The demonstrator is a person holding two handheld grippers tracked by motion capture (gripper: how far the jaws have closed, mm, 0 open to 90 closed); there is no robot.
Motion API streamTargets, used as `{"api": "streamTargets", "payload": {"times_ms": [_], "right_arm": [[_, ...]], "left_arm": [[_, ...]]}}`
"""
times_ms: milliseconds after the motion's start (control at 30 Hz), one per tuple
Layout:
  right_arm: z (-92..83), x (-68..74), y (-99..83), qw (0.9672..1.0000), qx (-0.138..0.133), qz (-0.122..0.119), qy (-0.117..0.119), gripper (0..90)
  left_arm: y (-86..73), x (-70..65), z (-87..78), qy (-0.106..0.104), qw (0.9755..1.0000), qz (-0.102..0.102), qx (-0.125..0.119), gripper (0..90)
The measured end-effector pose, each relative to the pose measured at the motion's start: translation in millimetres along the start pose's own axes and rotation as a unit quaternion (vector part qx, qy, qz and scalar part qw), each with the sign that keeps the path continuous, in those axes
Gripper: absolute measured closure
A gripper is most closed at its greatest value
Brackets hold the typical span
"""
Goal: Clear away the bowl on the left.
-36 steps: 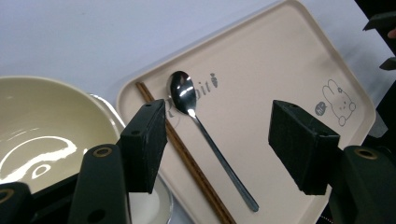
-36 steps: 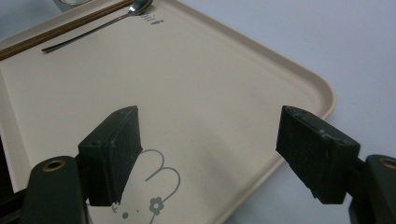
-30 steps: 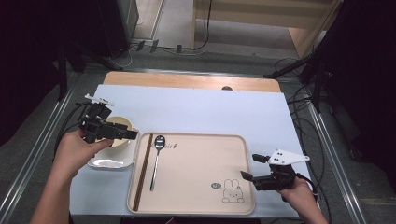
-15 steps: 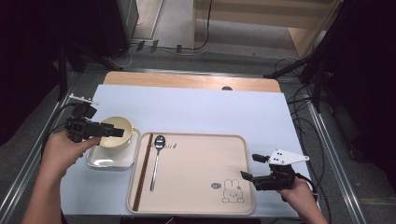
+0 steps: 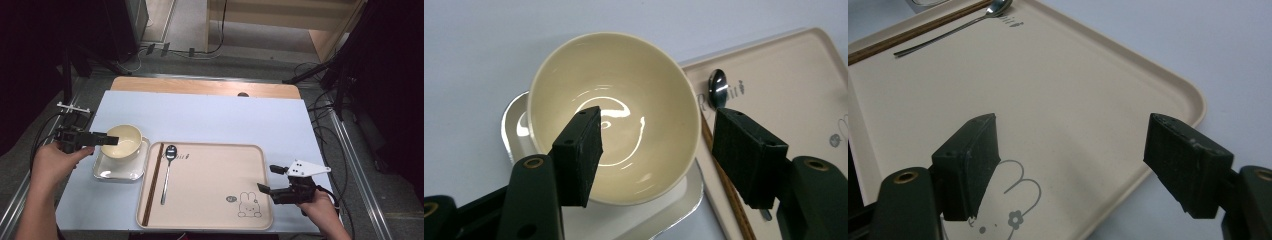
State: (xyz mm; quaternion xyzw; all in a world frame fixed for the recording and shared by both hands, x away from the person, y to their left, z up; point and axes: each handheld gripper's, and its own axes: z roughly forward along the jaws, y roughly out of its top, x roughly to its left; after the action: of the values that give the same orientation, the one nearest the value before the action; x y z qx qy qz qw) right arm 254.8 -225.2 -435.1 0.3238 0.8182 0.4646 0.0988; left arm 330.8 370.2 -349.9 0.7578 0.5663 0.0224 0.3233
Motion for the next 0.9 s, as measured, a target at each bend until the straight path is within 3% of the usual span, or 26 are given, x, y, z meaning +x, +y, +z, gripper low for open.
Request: {"api": "streamTargets", "payload": {"times_ms": [133,300,433,700,833,900], "right_arm": [[0.2,-0.1,-0.1,1.0000,0.000,0.000,0.000,22.0],[0.7,0.1,-0.1,1.0000,0.002,0.000,0.001,22.0],[1.1,0.2,0.1,1.0000,0.002,-0.002,0.001,22.0],[1.4,0.2,0.0,1.0000,0.004,-0.002,0.001,22.0],[1.6,-0.1,-0.1,1.0000,0.004,-0.002,0.001,22.0],[1.9,0.3,-0.2,1.0000,0.005,-0.002,0.001,22.0]], "left_arm": [[-4.0,11.8,0.2,0.027,0.9995,-0.013,0.006,37.2],[-7.1,21.6,1.5,0.032,0.9990,-0.031,-0.001,37.9],[-8.3,30.0,9.8,0.052,0.9977,-0.043,0.009,39.7],[-7.9,38.3,35.5,0.066,0.9952,-0.065,0.033,52.7],[-6.3,39.7,43.8,0.089,0.9925,-0.073,0.040,63.1],[-5.5,41.4,48.4,0.084,0.9919,-0.082,0.048,67.7]]}}
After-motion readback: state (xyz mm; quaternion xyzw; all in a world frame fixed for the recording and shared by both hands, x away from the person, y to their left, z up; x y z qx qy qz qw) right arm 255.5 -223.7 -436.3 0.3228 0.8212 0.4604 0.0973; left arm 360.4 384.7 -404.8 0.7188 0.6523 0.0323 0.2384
